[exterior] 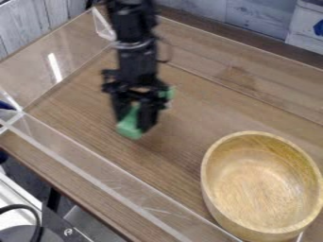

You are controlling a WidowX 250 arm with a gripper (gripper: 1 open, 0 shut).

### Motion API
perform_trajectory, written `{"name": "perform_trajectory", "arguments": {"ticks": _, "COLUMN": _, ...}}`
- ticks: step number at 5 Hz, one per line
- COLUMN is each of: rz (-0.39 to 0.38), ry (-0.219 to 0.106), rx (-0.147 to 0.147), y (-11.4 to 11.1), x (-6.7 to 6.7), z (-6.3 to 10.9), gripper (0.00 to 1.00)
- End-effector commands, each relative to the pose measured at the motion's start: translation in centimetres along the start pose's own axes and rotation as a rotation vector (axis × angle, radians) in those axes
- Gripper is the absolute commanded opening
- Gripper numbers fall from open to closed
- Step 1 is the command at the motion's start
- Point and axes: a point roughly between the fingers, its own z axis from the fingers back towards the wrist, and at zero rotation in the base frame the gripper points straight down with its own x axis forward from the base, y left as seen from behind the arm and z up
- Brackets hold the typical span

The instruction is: Remove the green block from inside the brown bowl and put it on the table

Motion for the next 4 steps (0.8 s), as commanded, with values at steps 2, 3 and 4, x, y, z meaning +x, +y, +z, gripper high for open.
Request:
{"name": "perform_trajectory", "arguments": {"ticks": 2, "rz": 0.06, "ry": -0.054, "rx": 0.075, "y": 1.0, "x": 0.9, "z": -0.9, "gripper": 0.0}}
{"name": "perform_trajectory", "arguments": {"ticks": 3, "rz": 0.038, "ry": -0.03, "rx": 0.1, "y": -2.1, "x": 1.7, "z": -2.3, "gripper": 0.0}}
{"name": "perform_trajectory", "arguments": {"ticks": 4, "rz": 0.101, "ry": -0.071, "rx": 0.095, "y": 0.4, "x": 2.7, "z": -1.9, "gripper": 0.0}}
